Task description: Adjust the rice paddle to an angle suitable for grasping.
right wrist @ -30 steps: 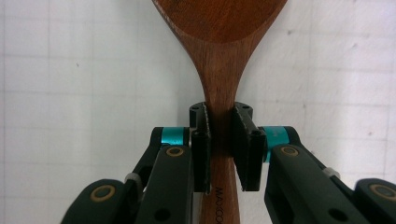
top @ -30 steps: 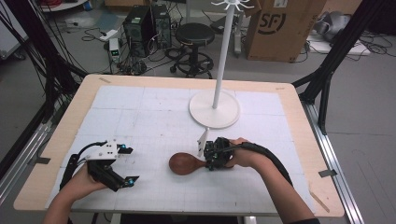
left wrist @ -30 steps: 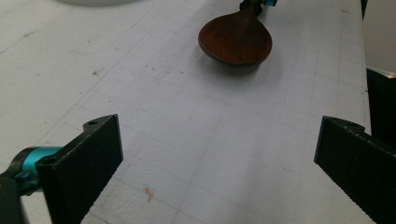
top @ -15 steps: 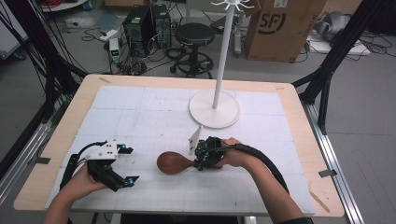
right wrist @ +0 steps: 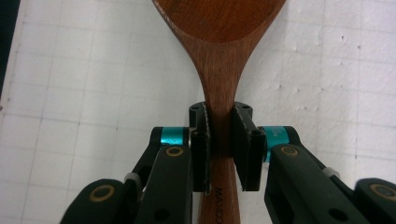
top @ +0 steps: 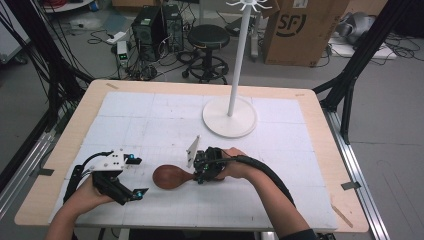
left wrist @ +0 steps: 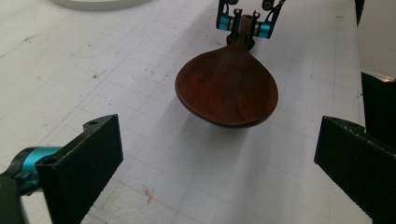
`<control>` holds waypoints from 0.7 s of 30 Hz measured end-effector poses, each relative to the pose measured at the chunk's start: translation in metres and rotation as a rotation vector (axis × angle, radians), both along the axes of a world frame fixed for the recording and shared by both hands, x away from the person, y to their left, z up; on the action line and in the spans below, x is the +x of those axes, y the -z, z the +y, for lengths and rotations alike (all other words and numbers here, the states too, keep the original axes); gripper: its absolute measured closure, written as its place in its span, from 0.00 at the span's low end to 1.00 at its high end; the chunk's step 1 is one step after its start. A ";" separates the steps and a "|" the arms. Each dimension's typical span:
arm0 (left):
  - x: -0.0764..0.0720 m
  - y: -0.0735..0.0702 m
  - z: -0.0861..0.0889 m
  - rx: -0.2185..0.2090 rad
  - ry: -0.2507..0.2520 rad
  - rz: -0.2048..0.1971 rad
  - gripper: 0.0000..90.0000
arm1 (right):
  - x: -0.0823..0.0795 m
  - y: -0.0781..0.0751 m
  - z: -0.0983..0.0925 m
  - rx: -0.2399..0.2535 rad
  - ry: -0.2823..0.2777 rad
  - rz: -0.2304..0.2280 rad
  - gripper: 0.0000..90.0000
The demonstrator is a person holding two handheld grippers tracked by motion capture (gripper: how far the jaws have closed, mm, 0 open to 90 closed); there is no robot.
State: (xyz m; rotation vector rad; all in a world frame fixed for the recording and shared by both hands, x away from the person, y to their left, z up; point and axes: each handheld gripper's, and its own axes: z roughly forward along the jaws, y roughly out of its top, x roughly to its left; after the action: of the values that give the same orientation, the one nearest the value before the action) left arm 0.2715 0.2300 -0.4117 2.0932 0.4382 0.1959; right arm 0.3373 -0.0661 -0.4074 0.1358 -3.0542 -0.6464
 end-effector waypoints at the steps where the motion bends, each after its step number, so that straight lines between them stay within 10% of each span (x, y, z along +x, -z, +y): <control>1: 0.000 0.000 0.000 0.002 0.002 0.000 0.02 | 0.000 0.001 0.001 0.002 0.000 0.003 0.87; 14: 0.000 0.000 0.000 0.000 0.005 0.002 0.02 | -0.001 0.008 0.010 -0.023 -0.017 -0.011 0.84; 21: 0.000 0.000 0.000 -0.002 0.006 0.001 0.02 | -0.008 0.003 0.009 0.044 -0.020 -0.028 0.57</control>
State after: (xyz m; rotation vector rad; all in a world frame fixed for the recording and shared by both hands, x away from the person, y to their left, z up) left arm 0.2714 0.2304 -0.4113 2.0925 0.4326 0.1908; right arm 0.3292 -0.0575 -0.4099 0.1766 -3.0618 -0.7174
